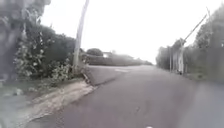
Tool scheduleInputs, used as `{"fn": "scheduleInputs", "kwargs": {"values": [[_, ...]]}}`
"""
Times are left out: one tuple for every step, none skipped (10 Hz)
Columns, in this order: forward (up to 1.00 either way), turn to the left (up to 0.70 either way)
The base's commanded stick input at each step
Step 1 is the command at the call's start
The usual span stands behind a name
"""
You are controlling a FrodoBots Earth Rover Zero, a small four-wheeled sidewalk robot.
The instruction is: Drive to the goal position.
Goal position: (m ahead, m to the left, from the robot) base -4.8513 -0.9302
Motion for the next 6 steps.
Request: {"fn": "scheduleInputs", "kwargs": {"values": [[0.0,-0.7],[0.0,-0.7],[0.0,-0.7],[0.0,-0.7],[0.0,-0.7],[0.0,-0.7]]}}
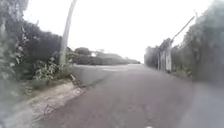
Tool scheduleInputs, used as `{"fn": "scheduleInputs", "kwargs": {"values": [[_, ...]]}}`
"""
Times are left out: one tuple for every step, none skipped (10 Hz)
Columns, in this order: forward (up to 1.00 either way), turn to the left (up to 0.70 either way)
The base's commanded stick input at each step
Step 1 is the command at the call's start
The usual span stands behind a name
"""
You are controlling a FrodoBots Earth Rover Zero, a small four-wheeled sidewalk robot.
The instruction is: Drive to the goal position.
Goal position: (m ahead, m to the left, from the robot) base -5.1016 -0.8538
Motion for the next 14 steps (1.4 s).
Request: {"fn": "scheduleInputs", "kwargs": {"values": [[0.0,-0.7],[0.0,-0.7],[0.0,-0.7],[0.0,-0.7],[0.0,-0.7],[0.0,-0.7],[0.0,-0.7],[0.0,-0.7],[0.0,-0.7],[0.0,-0.7],[0.0,-0.7],[0.0,-0.7],[0.0,-0.7],[0.0,-0.7]]}}
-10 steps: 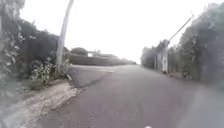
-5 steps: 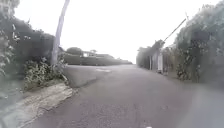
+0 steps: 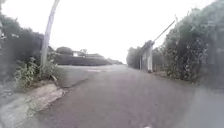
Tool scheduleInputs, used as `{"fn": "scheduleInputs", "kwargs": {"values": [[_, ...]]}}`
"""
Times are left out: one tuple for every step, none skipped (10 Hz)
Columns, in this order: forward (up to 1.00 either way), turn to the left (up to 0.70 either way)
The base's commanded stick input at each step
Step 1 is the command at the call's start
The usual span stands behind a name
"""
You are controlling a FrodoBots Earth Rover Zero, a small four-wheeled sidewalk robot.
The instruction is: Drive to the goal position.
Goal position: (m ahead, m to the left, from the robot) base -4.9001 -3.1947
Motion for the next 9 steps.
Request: {"fn": "scheduleInputs", "kwargs": {"values": [[0.0,-0.7],[0.0,-0.7],[0.0,-0.7],[0.0,-0.7],[0.0,-0.7],[0.0,-0.7],[0.0,-0.7],[0.0,-0.7],[0.0,-0.7]]}}
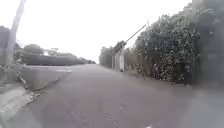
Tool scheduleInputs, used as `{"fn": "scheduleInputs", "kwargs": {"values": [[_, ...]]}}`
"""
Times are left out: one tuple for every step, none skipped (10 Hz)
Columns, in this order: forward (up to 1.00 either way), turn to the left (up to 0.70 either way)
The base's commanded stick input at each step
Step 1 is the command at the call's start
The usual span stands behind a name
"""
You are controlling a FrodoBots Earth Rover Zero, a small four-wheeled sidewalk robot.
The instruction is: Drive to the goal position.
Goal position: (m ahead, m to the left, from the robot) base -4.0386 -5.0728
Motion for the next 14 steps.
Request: {"fn": "scheduleInputs", "kwargs": {"values": [[0.0,-0.7],[0.0,-0.7],[0.0,-0.7],[0.0,-0.7],[0.0,-0.7],[0.0,-0.7],[0.0,-0.7],[0.0,-0.7],[0.0,-0.7],[0.0,-0.7],[0.0,-0.7],[0.0,-0.7],[0.0,-0.7],[0.0,-0.7]]}}
